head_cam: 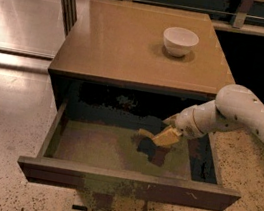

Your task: Pick sponge from top drawer and place on counter

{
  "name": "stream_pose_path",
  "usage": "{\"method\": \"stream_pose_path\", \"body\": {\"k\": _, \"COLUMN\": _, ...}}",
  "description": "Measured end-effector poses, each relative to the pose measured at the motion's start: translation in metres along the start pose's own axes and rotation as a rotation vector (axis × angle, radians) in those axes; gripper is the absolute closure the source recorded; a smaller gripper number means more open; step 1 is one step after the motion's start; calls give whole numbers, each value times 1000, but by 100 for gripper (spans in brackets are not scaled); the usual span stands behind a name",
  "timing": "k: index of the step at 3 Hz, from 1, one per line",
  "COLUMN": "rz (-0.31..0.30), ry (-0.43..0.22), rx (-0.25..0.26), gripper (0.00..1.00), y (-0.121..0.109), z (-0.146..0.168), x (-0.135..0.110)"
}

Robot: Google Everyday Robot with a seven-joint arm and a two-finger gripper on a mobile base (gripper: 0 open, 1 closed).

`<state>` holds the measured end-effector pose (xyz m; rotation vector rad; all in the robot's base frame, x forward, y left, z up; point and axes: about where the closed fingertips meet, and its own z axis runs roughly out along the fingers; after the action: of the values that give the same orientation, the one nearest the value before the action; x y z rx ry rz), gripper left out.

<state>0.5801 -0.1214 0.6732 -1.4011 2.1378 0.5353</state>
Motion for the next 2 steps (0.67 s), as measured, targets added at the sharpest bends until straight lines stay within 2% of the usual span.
{"method": "stream_pose_path", "body": {"k": 1, "rz": -65, "ry": -13, "rx": -27, "gripper": 100, "y": -9, "z": -49, "x": -35}}
{"method": "stream_pose_path", "body": {"k": 2, "rz": -65, "ry": -13, "rx": -27, "gripper": 100, "y": -9, "z": -49, "x": -35}}
